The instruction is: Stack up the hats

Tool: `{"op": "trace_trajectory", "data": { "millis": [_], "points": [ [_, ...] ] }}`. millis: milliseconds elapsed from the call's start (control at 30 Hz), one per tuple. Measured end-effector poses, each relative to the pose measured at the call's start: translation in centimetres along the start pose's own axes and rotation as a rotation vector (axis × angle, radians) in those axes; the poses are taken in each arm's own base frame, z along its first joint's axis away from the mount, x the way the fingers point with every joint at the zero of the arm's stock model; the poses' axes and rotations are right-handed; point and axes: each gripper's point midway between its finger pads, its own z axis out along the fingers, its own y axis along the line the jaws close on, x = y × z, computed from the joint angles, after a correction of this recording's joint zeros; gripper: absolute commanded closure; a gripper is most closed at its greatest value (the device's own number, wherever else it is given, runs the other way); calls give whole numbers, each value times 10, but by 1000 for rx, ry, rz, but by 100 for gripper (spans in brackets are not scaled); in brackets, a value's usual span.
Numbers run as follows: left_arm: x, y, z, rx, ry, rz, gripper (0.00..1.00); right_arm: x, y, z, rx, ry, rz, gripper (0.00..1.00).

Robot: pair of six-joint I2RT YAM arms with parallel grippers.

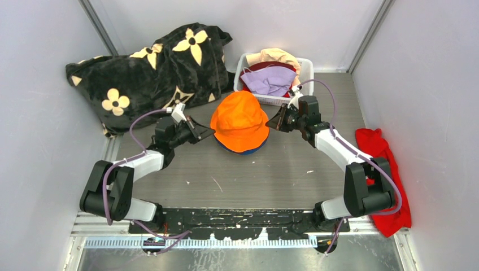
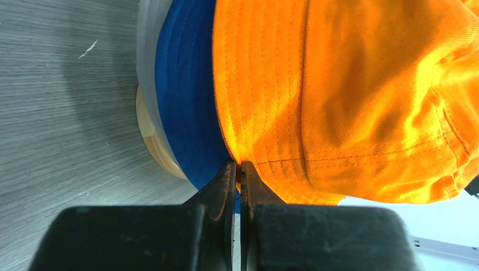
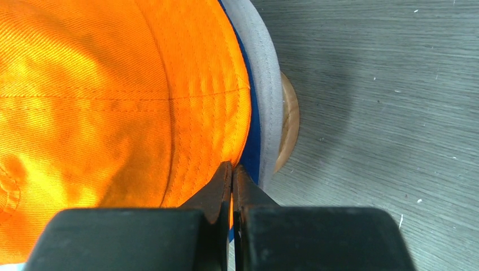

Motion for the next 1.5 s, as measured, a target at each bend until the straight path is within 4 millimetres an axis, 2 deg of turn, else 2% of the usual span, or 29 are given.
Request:
{"op": "trace_trajectory", "data": {
  "millis": [300,333,400,467,567,600,667,767,867,1000,1067,1133,1200,1333,1400,1500],
  "points": [
    [-3,13,13,-25,14,-6,100,0,-2,4,-1,1,3,99],
    [-4,13,14,-27,15,-4,99,0,-2,4,0,2,4,99],
    [-5,13,15,-29,19,0,90,0,-2,5,0,3,5,99],
    [-7,13,15,-41,25,2,80,-1,-2,5,1,1,5,87],
    [-15,16,10,-111,27,20,58,-5,-3,2,29,-12,6,57],
    [-19,16,6,-139,22,34,54,-8,-4,-1,49,-20,6,49],
    [-33,11,-3,-197,1,74,48,-19,-2,-9,80,-46,-3,39],
    [-64,-13,-22,-260,-66,154,48,-55,13,-28,108,-147,-44,36],
    [-83,-28,-34,-290,-110,202,47,-108,41,-48,112,-280,-101,36],
    [-105,-42,-42,-327,-155,236,47,-179,66,-52,125,-406,-167,36],
    [-113,-48,-44,-338,-166,244,47,-208,66,-40,154,-440,-190,36],
    [-123,-56,-43,-336,-181,250,47,-222,54,-21,198,-435,-200,36],
    [-133,-66,-41,-324,-198,257,47,-231,35,6,252,-411,-205,36],
    [-148,-77,-35,-307,-218,266,47,-230,-13,60,348,-327,-202,36],
    [-150,-76,-31,-309,-216,265,47,-222,-39,87,389,-273,-198,36],
    [-149,-71,-27,-318,-205,260,47,-211,-69,114,429,-218,-192,36]
  ]
}}
